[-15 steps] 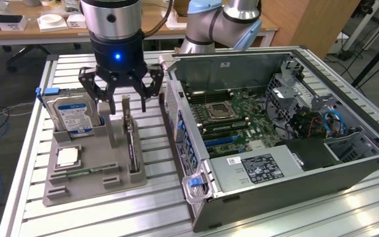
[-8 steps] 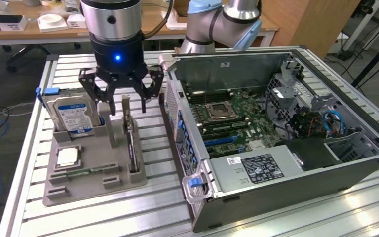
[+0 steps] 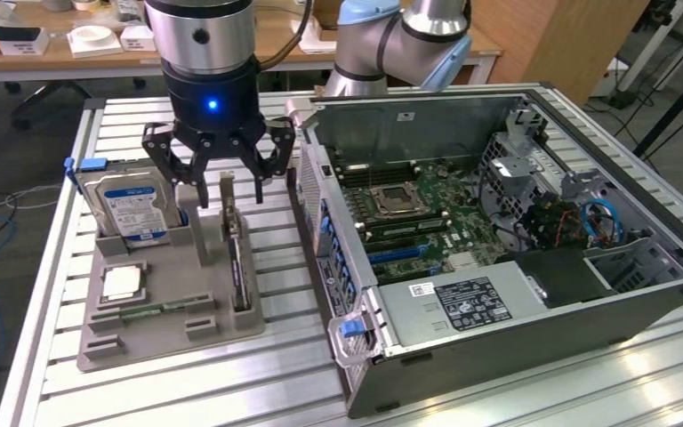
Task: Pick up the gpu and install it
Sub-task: 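Pick up the gpu and move the gpu toward the slot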
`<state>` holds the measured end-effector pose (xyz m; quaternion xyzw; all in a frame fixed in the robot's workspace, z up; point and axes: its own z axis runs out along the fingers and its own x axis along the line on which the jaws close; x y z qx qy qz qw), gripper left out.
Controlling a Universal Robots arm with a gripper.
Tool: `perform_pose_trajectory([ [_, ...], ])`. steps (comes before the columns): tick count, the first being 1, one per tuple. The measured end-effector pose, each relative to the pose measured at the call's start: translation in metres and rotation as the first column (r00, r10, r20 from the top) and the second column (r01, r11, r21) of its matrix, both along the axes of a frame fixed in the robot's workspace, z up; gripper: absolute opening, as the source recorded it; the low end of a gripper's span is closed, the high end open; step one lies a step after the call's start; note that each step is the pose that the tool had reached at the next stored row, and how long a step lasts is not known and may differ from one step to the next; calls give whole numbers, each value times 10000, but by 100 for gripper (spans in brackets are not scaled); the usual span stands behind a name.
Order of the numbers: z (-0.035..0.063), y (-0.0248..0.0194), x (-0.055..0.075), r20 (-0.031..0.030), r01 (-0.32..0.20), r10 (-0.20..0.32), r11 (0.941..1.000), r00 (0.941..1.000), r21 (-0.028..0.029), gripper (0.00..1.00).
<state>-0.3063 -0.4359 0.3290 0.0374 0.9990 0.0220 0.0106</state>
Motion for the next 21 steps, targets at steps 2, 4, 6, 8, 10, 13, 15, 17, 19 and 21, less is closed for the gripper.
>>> perform_pose_trajectory([
  [2, -6, 0, 0, 2, 0, 0, 10000, 10000, 2, 65],
  [4, -11, 0, 0, 0, 0, 0, 10000, 10000, 0, 65],
  [6, -15, 0, -1, -1, 1, -1, 10000, 10000, -1, 65],
  [8, -20, -1, -1, 0, 1, -1, 10000, 10000, 0, 65],
  [10, -24, -1, 0, 0, 1, -1, 10000, 10000, 0, 65],
  [13, -31, -2, 0, 1, 0, 0, 10000, 10000, 0, 65],
  [15, -35, -2, 0, 0, 0, 0, 10000, 10000, -5, 65],
  [17, -35, -2, 0, 0, 0, 0, 10000, 10000, -5, 65],
  [19, -39, -2, 0, 1, 0, 0, 10000, 10000, -4, 65],
  [21, -45, -2, 0, 1, 0, 0, 10000, 10000, -4, 65],
])
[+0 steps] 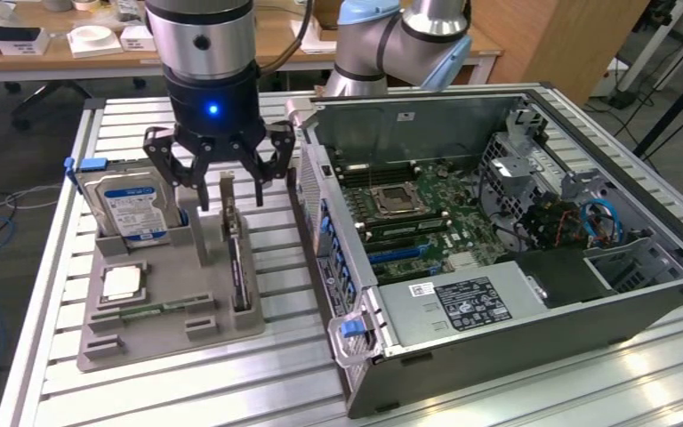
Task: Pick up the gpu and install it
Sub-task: 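Pick up the gpu and move the gpu toward the slot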
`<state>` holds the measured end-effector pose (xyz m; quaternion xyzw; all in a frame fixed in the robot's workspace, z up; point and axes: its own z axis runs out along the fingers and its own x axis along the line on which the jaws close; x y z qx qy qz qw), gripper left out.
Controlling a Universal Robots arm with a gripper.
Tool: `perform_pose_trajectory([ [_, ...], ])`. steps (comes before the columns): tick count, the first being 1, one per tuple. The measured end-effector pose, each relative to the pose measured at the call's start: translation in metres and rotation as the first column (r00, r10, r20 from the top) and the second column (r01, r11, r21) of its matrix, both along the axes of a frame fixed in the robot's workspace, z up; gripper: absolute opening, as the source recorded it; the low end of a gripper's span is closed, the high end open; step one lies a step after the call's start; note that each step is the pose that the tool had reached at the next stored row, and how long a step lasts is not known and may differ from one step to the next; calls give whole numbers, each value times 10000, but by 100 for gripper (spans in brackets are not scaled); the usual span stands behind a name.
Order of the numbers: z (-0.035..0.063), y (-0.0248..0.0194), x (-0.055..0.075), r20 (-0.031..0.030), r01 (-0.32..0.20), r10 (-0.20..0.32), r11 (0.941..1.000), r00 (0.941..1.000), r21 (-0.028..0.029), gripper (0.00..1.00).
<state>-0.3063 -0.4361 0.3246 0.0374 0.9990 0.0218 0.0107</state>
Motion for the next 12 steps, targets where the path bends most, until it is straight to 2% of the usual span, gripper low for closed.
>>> perform_pose_trajectory([
  [12, -44, -10, 1, -4, 1, -1, 10000, 10000, -2, 65],
])
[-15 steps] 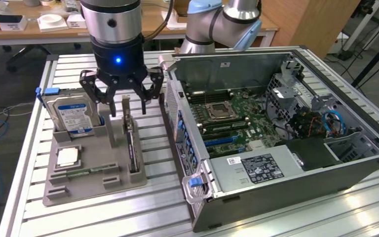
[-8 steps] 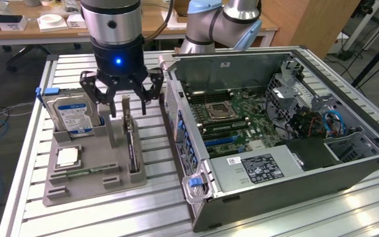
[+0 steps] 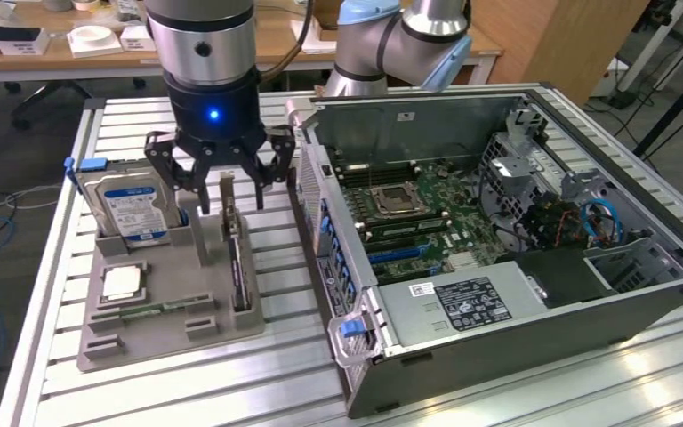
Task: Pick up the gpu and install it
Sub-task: 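Pick up the gpu and move the gpu toward the slot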
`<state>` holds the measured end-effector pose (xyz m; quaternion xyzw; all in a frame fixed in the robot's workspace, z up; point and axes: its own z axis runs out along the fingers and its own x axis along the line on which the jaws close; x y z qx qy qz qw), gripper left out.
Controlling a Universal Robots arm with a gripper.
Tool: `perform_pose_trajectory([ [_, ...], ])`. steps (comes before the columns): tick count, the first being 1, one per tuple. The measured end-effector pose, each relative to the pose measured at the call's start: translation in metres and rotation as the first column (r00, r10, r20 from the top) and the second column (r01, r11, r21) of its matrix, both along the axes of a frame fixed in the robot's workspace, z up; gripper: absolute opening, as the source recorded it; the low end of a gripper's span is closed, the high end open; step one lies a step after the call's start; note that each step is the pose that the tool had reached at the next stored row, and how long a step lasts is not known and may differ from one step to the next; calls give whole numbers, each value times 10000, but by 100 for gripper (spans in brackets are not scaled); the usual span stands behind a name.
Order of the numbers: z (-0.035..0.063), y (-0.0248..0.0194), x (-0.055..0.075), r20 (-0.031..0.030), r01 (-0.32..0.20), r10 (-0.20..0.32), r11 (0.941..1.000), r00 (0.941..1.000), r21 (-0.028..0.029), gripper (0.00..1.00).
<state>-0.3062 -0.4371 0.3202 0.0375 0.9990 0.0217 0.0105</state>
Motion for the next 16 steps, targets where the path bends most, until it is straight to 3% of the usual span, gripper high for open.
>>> perform_pose_trajectory([
  [16, -46, -1, 1, 2, -1, 1, 10000, 10000, 1, 65],
])
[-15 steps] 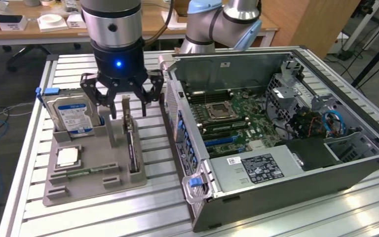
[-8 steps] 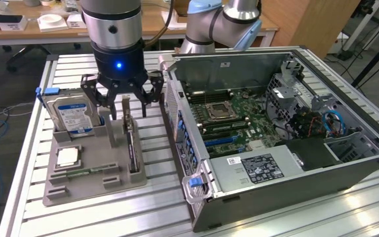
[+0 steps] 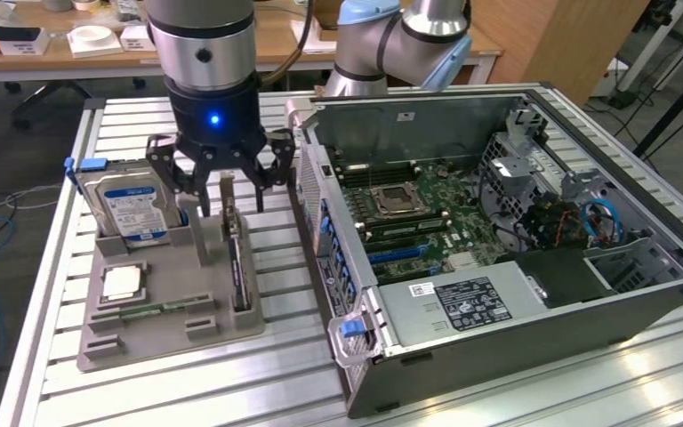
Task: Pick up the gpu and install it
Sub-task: 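Pick up the gpu and move the gpu toward the slot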
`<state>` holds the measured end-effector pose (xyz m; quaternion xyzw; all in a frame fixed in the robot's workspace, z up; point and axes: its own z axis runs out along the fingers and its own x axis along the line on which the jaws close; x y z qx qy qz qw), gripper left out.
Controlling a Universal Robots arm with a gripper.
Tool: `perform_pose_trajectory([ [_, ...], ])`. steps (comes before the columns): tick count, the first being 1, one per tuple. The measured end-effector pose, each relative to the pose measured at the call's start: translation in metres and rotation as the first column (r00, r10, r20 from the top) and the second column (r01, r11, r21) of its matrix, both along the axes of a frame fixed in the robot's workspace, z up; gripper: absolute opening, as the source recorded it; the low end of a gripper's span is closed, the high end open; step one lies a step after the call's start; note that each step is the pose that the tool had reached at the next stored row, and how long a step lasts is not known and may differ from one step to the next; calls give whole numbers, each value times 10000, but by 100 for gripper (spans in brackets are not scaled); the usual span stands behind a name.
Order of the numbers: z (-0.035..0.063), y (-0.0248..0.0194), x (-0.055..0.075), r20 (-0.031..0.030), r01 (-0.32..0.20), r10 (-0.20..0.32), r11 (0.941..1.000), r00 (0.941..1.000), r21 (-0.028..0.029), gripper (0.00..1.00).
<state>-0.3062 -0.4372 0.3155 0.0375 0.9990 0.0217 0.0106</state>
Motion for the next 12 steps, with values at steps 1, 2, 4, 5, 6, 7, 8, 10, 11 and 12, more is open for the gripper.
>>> perform_pose_trajectory([
  [1, -5, 0, 0, 0, -1, 1, 10000, 10000, 0, 65],
  [2, -11, 0, 0, 0, 0, 0, 10000, 10000, 0, 65],
  [4, -21, 0, 0, 0, 0, 0, 10000, 10000, 0, 65],
  [5, -26, 0, 0, 0, 0, 0, 10000, 10000, 0, 65],
  [6, -30, 0, 0, -1, -1, 1, 10000, 10000, 0, 65],
  [7, -34, 0, 0, -1, -1, 1, 10000, 10000, 0, 65],
  [8, -38, 0, 0, -1, 0, 0, 10000, 10000, -1, 65],
  [10, -45, -6, 0, 0, -1, 1, 10000, 10000, 0, 65],
  [11, -49, -8, 0, 0, -1, 1, 10000, 10000, 1, 65],
  [12, -52, -13, 1, 0, -1, 1, 10000, 10000, 0, 65],
])
